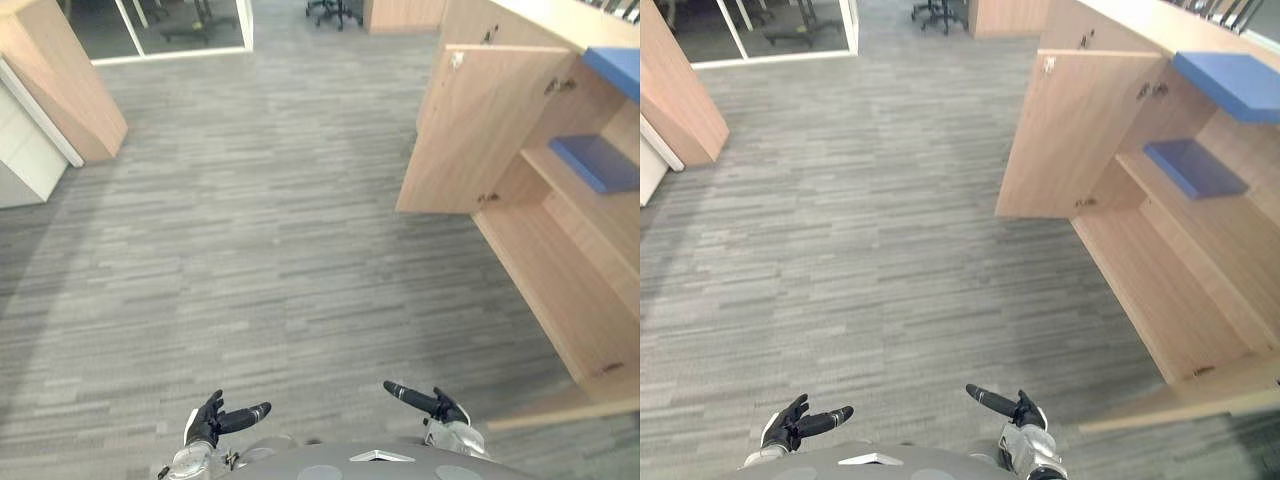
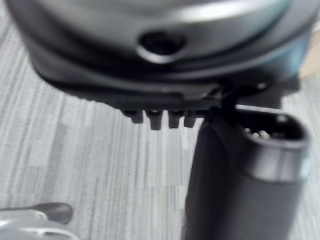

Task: Walk over to the cabinet, pick up the folder, carry it to the office cabinet, place the folder inside the office cabinet, then close the office cabinet door

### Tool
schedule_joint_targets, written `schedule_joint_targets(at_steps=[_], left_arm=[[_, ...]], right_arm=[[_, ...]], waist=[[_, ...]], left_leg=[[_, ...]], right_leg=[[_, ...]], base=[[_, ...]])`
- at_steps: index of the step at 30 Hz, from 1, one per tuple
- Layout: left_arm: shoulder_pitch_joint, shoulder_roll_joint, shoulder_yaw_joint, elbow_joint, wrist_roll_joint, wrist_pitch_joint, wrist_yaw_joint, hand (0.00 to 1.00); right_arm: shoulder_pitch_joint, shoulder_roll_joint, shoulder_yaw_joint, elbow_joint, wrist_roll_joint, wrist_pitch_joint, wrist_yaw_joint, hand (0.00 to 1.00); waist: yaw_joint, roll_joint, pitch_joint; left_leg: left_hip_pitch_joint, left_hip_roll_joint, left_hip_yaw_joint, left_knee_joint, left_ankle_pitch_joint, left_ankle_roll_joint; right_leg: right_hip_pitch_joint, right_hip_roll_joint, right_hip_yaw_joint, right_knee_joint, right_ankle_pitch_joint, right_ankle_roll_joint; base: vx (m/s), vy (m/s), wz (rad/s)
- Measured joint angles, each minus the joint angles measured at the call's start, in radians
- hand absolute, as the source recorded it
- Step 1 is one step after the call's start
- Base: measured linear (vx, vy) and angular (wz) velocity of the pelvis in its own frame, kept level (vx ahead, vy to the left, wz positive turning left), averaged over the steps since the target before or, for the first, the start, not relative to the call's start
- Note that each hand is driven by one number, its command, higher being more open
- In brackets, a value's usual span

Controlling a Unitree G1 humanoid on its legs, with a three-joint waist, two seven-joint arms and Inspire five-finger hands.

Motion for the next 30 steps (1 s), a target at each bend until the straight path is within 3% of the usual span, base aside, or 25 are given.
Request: schedule_joint_targets(at_steps=[2,3,4,5,6,7,8,9,12,17,19,22,23,25,27,30], left_arm=[[-0.003,0.002,-0.021,0.0,0.013,0.0,-0.001,1.0],[-0.003,0.001,-0.021,0.0,0.023,0.0,-0.002,1.0],[-0.002,0.001,-0.022,0.0,0.033,0.0,-0.006,1.0],[-0.001,0.002,-0.023,-0.001,0.035,0.0,-0.012,1.0],[-0.001,0.004,-0.024,-0.002,0.035,-0.001,-0.016,1.0],[-0.003,0.014,-0.024,-0.002,0.035,0.0,-0.02,1.0],[-0.003,0.019,-0.019,-0.001,0.035,0.005,-0.02,1.0],[0.002,0.013,-0.019,0.0,0.035,0.022,-0.019,1.0],[0.001,-0.011,-0.018,0.001,0.04,0.033,-0.028,1.0],[-0.021,-0.013,0.002,0.023,0.073,0.036,-0.036,1.0],[-0.027,-0.013,0.009,0.037,0.069,0.036,-0.034,1.0],[-0.021,-0.022,0.059,0.036,0.029,0.036,-0.03,1.0],[-0.015,-0.022,0.061,0.036,0.023,0.036,-0.025,1.0],[-0.01,-0.023,0.077,0.023,-0.016,0.035,-0.024,1.0],[0.001,-0.024,0.09,-0.013,-0.035,0.026,-0.024,1.0],[-0.004,-0.027,0.093,-0.025,-0.045,0.015,-0.01,1.0]], right_arm=[[-0.004,0.004,-0.034,-0.004,0.0,0.002,-0.004,1.0],[-0.005,0.005,-0.035,-0.004,0.0,0.002,-0.004,1.0],[-0.018,0.006,-0.033,-0.003,0.0,0.004,-0.005,1.0],[-0.029,0.012,-0.035,-0.002,0.004,0.011,-0.004,1.0],[-0.032,0.015,-0.034,-0.002,0.004,0.011,-0.005,1.0],[-0.036,0.023,-0.032,0.0,0.003,0.013,-0.009,1.0],[-0.039,0.027,-0.03,-0.001,0.008,0.02,-0.011,1.0],[-0.038,0.02,-0.02,-0.002,0.007,0.023,-0.013,1.0],[-0.043,0.007,0.011,-0.001,0.0,0.024,-0.014,1.0],[-0.044,0.01,0.023,0.02,0.002,0.022,-0.018,1.0],[-0.041,0.006,0.038,0.039,0.003,0.022,-0.018,1.0],[-0.042,-0.004,0.067,0.052,0.01,0.021,-0.02,1.0],[-0.041,-0.005,0.084,0.057,0.01,0.021,-0.023,1.0],[-0.041,-0.004,0.092,0.074,0.011,0.021,-0.026,1.0],[-0.042,-0.005,0.094,0.086,0.011,0.022,-0.029,1.0],[-0.047,-0.002,0.093,0.088,0.011,0.022,-0.031,1.0]], waist=[[-0.002,0.011,0.035],[-0.003,0.014,0.042],[-0.011,0.018,0.052],[-0.023,0.022,0.061],[-0.025,0.02,0.062],[-0.019,0.002,0.07],[-0.02,-0.008,0.078],[-0.022,-0.007,0.076],[-0.023,0.042,0.073],[-0.023,0.04,0.071],[-0.024,0.041,0.052],[-0.019,0.057,0.045],[-0.012,0.054,0.047],[0.01,0.042,0.048],[0.031,0.04,0.049],[0.034,0.03,0.059]], left_leg=[[0.103,0.026,-0.023,-0.016,-0.006,-0.011],[0.117,0.036,-0.025,-0.018,-0.01,-0.016],[0.138,0.056,-0.03,-0.033,-0.015,-0.022],[0.151,0.077,-0.035,-0.054,-0.035,-0.028],[0.153,0.083,-0.033,-0.068,-0.05,-0.03],[0.161,0.081,-0.024,-0.083,-0.056,-0.038],[0.17,0.085,-0.021,-0.079,-0.073,-0.056],[0.189,0.107,-0.024,-0.075,-0.1,-0.081],[0.196,0.177,-0.012,-0.074,-0.125,-0.116],[0.187,0.268,-0.044,0.081,-0.145,-0.148],[0.117,0.297,-0.06,0.263,-0.145,-0.157],[-0.082,0.369,-0.089,0.771,-0.053,-0.168],[-0.149,0.393,-0.075,0.927,-0.058,-0.162],[-0.229,0.406,-0.051,1.03,-0.08,-0.138],[-0.309,0.408,-0.04,1.027,-0.109,-0.133],[-0.407,0.342,-0.112,0.827,-0.162,-0.147]], right_leg=[[-0.011,0.055,-0.137,-0.077,-0.121,0.029],[-0.021,0.074,-0.165,-0.13,-0.141,0.036],[-0.042,0.113,-0.223,-0.279,-0.157,0.053],[-0.057,0.149,-0.283,-0.471,-0.143,0.073],[-0.067,0.162,-0.306,-0.563,-0.125,0.089],[-0.083,0.176,-0.33,-0.692,-0.085,0.101],[-0.091,0.192,-0.335,-0.795,-0.022,0.08],[-0.078,0.226,-0.344,-0.819,0.045,0.026],[-0.073,0.307,-0.351,-0.833,0.0,-0.003],[-0.004,0.411,-0.35,-0.843,-0.097,-0.021],[0.036,0.455,-0.337,-0.896,-0.106,-0.022],[0.136,0.533,-0.285,-0.988,-0.104,-0.034],[0.172,0.553,-0.247,-1.002,-0.108,-0.049],[0.222,0.562,-0.184,-1.027,-0.109,-0.052],[0.255,0.561,-0.116,-1.038,-0.107,-0.045],[0.307,0.531,-0.01,-1.067,-0.1,-0.022]], base=[[0.25,0.032,0.32],[0.18,-0.031,0.25],[0.18,-0.079,0.28],[0.18,-0.094,0.27],[0.2,-0.121,0.15],[0.21,-0.151,-0.07],[0.31,-0.222,-0.13],[0.29,-0.217,-0.18],[0.29,-0.209,-0.25],[0.32,-0.235,-0.17],[0.28,-0.174,-0.19],[0.29,-0.12,-0.49],[0.25,-0.052,-0.76],[0.23,0.001,-1.0],[0.21,0.055,-1.09],[0.24,0.192,-1.0]])
